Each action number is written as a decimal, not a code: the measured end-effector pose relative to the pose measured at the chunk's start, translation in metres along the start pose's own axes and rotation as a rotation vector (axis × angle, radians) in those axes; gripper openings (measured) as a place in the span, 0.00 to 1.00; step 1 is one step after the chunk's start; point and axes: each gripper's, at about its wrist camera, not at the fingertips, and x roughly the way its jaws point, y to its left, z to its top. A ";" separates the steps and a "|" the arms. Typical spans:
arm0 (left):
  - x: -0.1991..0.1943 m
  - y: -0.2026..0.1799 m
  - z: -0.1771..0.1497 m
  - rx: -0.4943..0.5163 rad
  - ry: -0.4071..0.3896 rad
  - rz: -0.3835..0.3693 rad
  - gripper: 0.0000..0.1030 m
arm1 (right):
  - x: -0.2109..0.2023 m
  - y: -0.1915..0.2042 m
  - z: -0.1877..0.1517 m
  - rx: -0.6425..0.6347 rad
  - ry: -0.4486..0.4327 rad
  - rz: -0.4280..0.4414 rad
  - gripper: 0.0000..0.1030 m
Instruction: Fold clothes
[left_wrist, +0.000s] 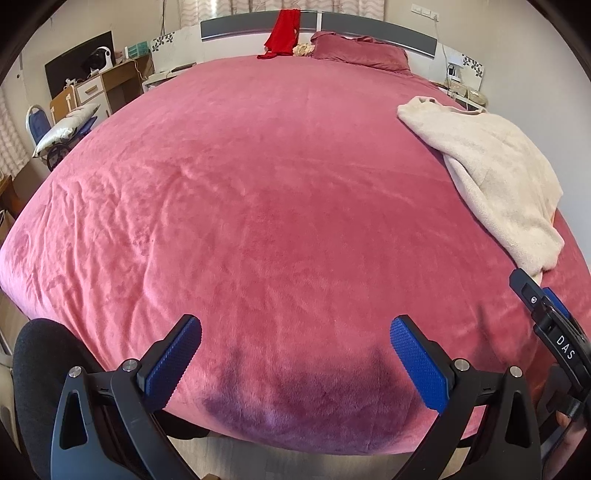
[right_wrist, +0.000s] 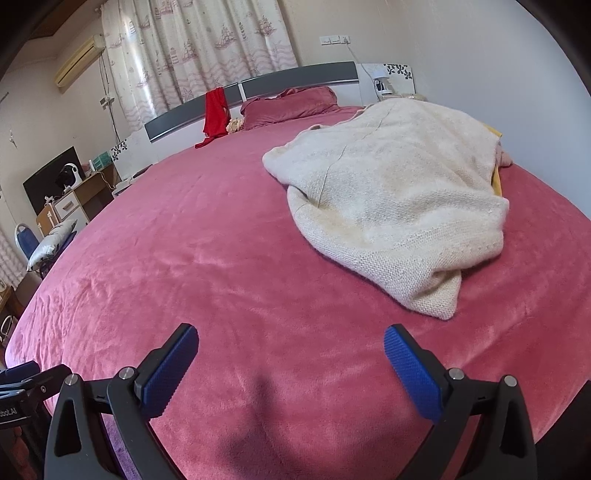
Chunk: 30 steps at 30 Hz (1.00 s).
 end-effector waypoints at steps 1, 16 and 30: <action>0.000 0.001 0.000 -0.003 0.000 -0.001 1.00 | 0.000 0.000 0.000 0.000 -0.001 0.000 1.00; -0.001 0.002 -0.004 -0.011 0.001 0.005 1.00 | -0.002 -0.001 0.000 0.004 -0.008 -0.009 1.00; 0.000 0.003 -0.003 0.002 -0.007 0.005 1.00 | 0.000 -0.004 -0.001 0.014 0.013 -0.029 1.00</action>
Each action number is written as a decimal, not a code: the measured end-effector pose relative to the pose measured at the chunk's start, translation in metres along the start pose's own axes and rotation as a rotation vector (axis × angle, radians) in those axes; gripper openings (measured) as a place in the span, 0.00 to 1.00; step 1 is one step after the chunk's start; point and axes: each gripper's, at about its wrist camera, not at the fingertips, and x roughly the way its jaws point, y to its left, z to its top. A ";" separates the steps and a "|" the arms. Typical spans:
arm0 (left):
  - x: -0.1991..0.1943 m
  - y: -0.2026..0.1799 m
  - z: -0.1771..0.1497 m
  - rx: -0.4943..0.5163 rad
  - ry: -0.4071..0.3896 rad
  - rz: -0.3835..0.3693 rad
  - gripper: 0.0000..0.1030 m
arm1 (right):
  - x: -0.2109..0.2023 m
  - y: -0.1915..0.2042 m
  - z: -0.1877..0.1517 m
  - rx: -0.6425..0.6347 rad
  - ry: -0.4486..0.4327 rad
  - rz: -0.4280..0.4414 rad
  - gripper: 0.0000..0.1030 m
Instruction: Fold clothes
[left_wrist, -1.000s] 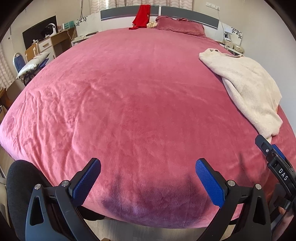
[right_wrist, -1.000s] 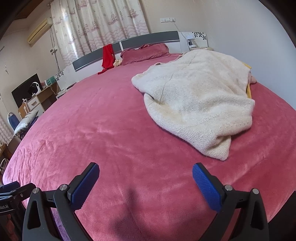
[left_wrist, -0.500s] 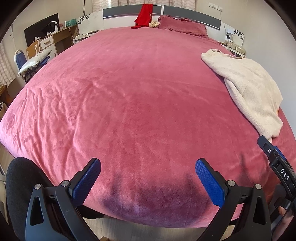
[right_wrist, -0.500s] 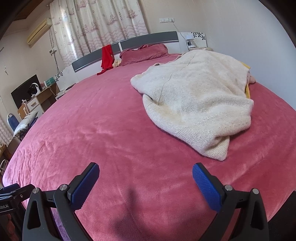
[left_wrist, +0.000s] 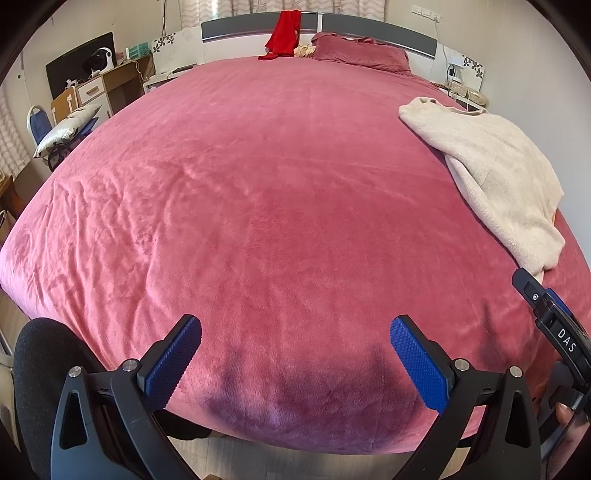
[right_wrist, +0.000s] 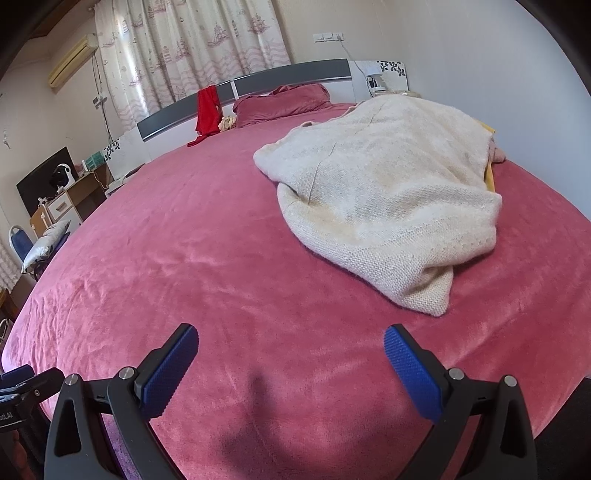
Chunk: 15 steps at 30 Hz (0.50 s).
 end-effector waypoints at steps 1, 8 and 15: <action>0.000 0.000 0.000 -0.001 0.000 0.000 1.00 | 0.000 0.000 0.000 0.002 0.001 0.000 1.00; 0.000 -0.001 0.000 0.004 -0.002 0.005 1.00 | 0.003 -0.001 0.000 0.002 0.009 -0.002 1.00; 0.003 0.001 0.000 0.004 0.004 0.010 1.00 | 0.003 -0.001 0.000 0.001 0.015 -0.003 1.00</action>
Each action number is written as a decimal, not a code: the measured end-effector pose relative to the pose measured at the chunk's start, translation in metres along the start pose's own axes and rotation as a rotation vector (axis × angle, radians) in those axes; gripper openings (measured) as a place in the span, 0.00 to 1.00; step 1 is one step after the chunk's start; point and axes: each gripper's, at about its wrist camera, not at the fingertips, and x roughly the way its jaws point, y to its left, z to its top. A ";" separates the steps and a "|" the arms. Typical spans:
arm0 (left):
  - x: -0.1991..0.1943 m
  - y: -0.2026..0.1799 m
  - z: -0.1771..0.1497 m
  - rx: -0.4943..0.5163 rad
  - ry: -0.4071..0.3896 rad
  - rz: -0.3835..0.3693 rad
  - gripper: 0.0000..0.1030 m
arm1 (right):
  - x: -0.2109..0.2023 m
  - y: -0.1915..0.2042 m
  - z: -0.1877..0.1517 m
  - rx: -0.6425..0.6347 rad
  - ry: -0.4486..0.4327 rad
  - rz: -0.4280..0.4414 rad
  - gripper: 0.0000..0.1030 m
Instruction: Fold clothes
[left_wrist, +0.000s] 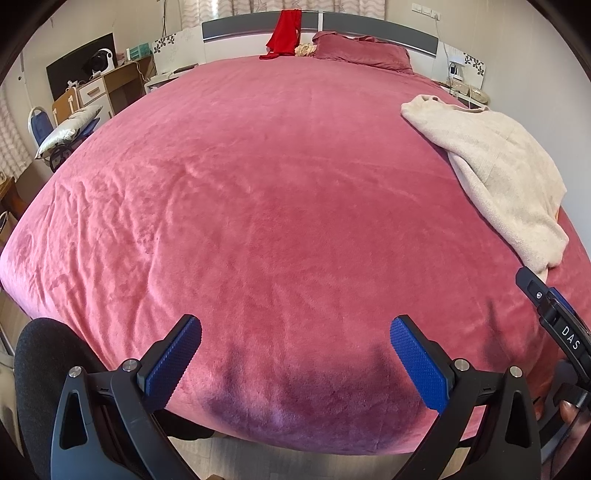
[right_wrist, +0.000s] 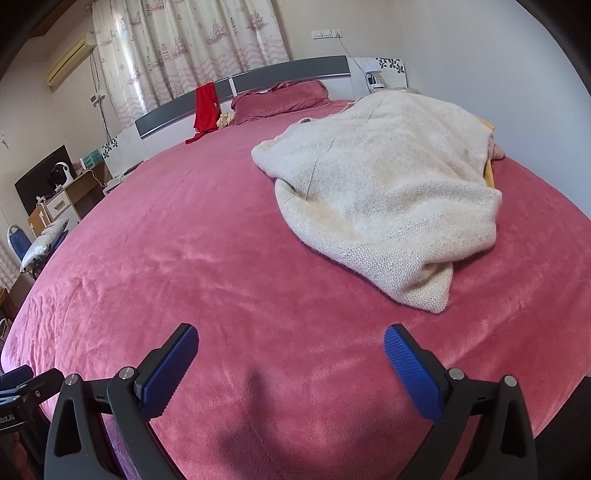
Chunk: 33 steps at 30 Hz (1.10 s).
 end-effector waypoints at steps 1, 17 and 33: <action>0.000 0.000 0.000 0.000 0.001 0.000 1.00 | 0.000 0.000 0.000 0.000 0.001 0.000 1.00; 0.001 -0.002 -0.001 0.011 0.003 0.002 1.00 | 0.002 -0.001 -0.001 -0.010 0.017 -0.066 1.00; 0.007 0.001 -0.001 0.005 0.013 -0.002 1.00 | 0.008 -0.006 -0.001 -0.006 0.047 -0.103 1.00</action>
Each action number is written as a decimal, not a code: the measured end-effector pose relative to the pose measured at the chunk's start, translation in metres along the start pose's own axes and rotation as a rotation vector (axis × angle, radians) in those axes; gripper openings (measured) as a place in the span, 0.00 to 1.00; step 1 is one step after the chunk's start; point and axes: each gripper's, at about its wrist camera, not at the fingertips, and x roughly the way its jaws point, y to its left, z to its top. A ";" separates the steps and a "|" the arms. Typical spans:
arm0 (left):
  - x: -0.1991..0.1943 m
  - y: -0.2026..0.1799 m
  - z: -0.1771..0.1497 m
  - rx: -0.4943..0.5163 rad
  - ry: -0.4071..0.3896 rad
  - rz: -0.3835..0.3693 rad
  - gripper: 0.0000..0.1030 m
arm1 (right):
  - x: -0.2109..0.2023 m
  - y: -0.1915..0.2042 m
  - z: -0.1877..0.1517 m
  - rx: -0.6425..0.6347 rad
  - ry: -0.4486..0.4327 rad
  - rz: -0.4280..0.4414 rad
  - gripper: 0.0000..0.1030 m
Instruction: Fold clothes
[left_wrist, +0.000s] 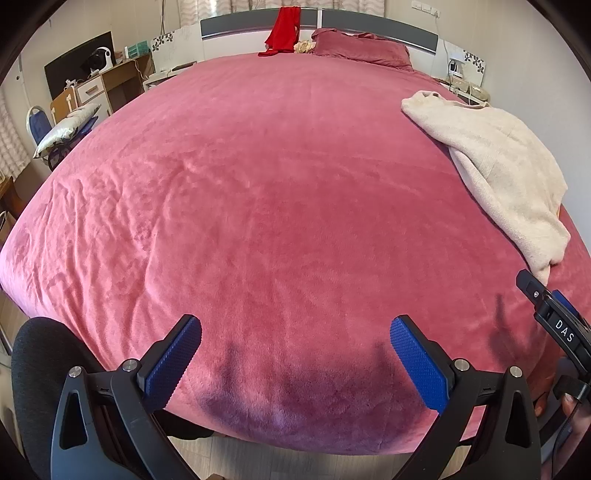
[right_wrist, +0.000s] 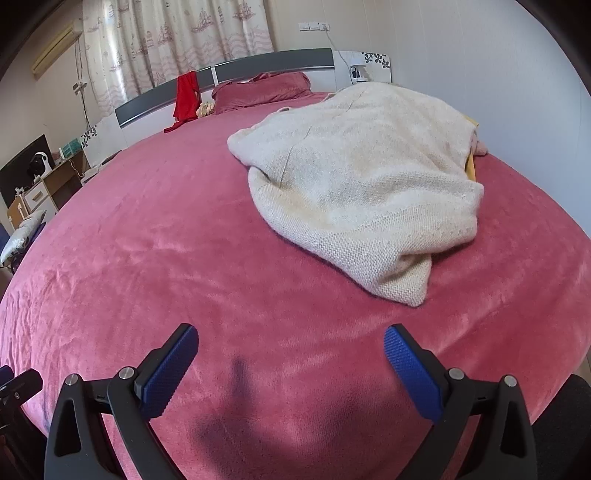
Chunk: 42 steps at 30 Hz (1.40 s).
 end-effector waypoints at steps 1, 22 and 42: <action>0.001 0.001 0.000 -0.001 0.003 -0.002 1.00 | 0.001 0.000 0.000 0.000 0.002 -0.001 1.00; 0.013 0.020 0.011 -0.029 0.005 0.026 1.00 | 0.002 -0.006 0.011 -0.024 0.019 -0.017 1.00; 0.051 0.139 0.031 -0.206 0.014 0.055 1.00 | 0.090 -0.095 0.195 -0.089 0.132 -0.080 1.00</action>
